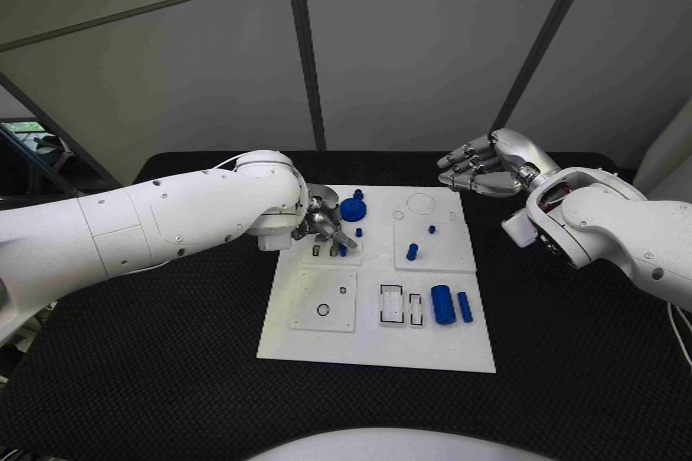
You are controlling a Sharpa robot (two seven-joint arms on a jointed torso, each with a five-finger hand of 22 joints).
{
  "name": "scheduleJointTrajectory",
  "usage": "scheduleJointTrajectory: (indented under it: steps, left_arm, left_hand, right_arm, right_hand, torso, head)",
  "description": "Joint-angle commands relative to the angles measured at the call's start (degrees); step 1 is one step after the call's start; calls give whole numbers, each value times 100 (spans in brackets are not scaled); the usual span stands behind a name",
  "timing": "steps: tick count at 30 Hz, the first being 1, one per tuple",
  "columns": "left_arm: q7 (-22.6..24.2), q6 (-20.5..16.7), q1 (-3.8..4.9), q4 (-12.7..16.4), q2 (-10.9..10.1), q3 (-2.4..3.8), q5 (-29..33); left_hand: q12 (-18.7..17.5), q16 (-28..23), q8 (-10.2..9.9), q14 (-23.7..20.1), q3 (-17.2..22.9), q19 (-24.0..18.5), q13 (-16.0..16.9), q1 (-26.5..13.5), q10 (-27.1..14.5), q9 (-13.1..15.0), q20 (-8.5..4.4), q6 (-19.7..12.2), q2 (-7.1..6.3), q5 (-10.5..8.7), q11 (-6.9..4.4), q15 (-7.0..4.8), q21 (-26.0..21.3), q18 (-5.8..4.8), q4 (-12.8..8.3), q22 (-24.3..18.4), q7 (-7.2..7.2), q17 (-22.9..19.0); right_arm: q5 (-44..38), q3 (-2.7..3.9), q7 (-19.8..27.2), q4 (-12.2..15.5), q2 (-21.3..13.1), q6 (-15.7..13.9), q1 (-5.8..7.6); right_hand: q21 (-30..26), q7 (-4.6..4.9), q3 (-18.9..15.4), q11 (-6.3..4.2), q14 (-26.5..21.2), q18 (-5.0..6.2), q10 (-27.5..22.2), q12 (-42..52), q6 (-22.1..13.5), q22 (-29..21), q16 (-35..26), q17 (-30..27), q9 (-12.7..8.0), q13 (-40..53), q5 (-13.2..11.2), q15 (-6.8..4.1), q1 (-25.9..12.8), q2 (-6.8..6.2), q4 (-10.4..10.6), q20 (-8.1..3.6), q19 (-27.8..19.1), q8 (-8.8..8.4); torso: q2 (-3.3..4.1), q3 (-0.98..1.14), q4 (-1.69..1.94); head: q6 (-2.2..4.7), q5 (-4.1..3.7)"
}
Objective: Assemble the parts on the task board
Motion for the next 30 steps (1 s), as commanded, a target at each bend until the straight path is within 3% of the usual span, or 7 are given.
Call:
scheduleJointTrajectory:
  steps: [1,19,23,24,28,29,30]
  left_arm:
    - [-38,76,9,9,-3,1,11]
    - [-30,34,9,0,0,1,284]
    - [-24,-1,9,19,-23,1,445]
    - [-22,-17,9,28,-33,1,500]
    - [-8,-121,8,90,-96,1,682]
    - [-2,-178,7,124,-129,1,746]
    - [1,-224,7,151,-154,1,782]
  left_hand:
    - [19,23,30,555,64,32,1,71,-4,20,-5,-33,11,4,-24,-53,25,41,-6,9,-17,1382]
    - [-146,32,-64,560,1210,28,-63,950,-78,173,-81,-188,115,17,-112,-131,37,37,-547,72,-102,1398]
    - [-212,33,-105,561,1702,25,-99,954,-75,198,-82,-193,-66,52,-107,-125,36,36,-586,86,-89,1400]
    - [-231,34,-113,562,1837,27,-109,949,-81,207,-82,-200,-130,229,-99,-127,39,35,-601,94,-85,1402]
    - [-272,46,-97,568,2742,29,-125,776,-35,305,-70,-201,-530,451,-103,-109,41,34,-648,121,-68,1417]
    - [-283,48,-44,570,3437,29,-131,464,15,415,-70,-198,-804,438,-88,-85,39,36,-611,136,-20,1421]
    - [-279,49,-25,570,3652,29,-126,426,25,453,-60,-206,-886,447,-96,-94,38,34,-668,140,-53,1422]
  right_arm:
    - [-17,5,3,-7,11,55,12]
    - [-50,5,-12,-43,30,79,12]
    - [-51,5,-16,-52,33,90,12]
    - [-51,5,-17,-55,34,95,12]
    - [-51,5,-18,-65,38,109,12]
    - [-51,5,-18,-70,39,114,12]
    - [-51,5,-18,-74,39,118,12]
  right_hand:
    - [-33,35,7,47,15,54,3,-36,14,-5,-18,-8,-4,-9,25,36,-14,19,-36,1,42,-31]
    - [-82,47,8,57,9,54,-8,-49,-1,-37,-57,-32,-7,-38,73,45,-11,24,-44,9,45,-45]
    - [-102,49,7,60,14,55,-7,-51,-2,-51,-69,-41,-7,-46,112,47,-13,26,-46,12,53,-48]
    - [-102,49,7,60,14,55,-7,-51,-2,-51,-69,-41,-7,-46,112,47,-13,26,-46,12,53,-48]
    - [-110,52,5,62,16,55,-8,-53,-2,-56,-75,-46,-7,-49,126,48,-18,24,-45,13,56,-50]
    - [-110,52,5,62,16,55,-8,-53,-2,-56,-75,-46,-7,-49,126,48,-18,24,-45,13,56,-50]
    - [-117,54,1,64,17,54,-10,-55,-5,-61,-81,-49,-8,-52,134,51,-26,23,-41,15,58,-52]
  torso:
    - [1,-1,0]
    - [0,1,-3]
    - [0,-1,1]
    - [0,-1,1]
    - [2,-1,6]
    - [3,-1,8]
    - [1,0,10]
  head:
    - [-4,5]
    - [-41,25]
    - [-48,22]
    - [-48,22]
    - [-54,26]
    - [-54,26]
    - [-54,27]
